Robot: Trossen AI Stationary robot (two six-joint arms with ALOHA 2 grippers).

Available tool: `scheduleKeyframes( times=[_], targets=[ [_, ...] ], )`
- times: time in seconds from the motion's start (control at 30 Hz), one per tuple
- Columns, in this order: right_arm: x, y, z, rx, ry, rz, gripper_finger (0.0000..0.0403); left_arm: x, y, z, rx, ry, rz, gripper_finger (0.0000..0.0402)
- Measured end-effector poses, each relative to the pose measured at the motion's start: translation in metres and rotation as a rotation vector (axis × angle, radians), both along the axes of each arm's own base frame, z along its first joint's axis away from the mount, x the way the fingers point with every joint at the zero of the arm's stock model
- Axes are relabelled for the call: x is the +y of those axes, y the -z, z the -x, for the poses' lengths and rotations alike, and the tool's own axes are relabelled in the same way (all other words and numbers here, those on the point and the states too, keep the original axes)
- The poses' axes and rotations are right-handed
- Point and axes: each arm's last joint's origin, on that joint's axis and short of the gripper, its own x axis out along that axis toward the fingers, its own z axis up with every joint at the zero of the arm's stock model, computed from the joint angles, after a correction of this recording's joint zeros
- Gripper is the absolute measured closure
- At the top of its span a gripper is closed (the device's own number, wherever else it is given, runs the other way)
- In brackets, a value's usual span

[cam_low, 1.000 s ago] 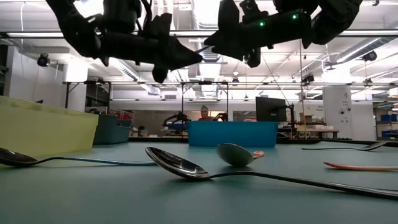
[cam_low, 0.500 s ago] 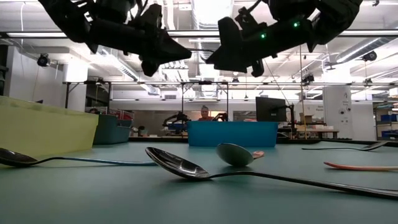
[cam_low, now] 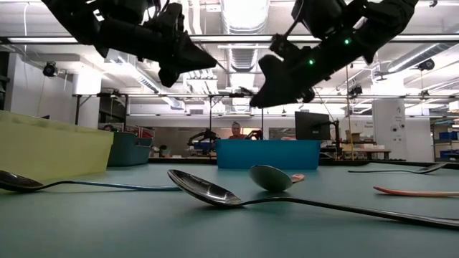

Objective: Sort silverware by color (type)
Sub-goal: Put the blue spoon into the dark blue bin

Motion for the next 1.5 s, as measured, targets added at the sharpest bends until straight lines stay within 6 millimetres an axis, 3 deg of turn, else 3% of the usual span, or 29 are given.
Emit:
scheduleKeyframes(
  times=[0.3,0.53,0.93,1.23,1.5],
  targets=[
    [0.0,0.003,0.001,0.024,0.005,-0.011,0.0269,0.0,0.006,-0.001,0.037,-0.002,0.012,0.0401],
    [0.002,0.0,-0.002,0.02,-0.064,-0.061,0.0283,0.0,0.016,0.003,0.16,-0.003,0.024,0.0401],
    [0.001,-0.033,-0.02,0.084,-0.056,-0.111,0.0318,0.009,0.039,0.018,0.432,-0.244,0.037,0.0402],
    [-0.002,-0.053,-0.023,0.193,-0.02,-0.147,0.0339,0.035,0.043,0.029,0.456,-0.38,0.134,0.0402],
    [-0.013,-0.064,-0.02,0.282,0.016,-0.151,0.034,0.038,0.042,0.028,0.431,-0.378,0.16,0.0402]
  ],
)
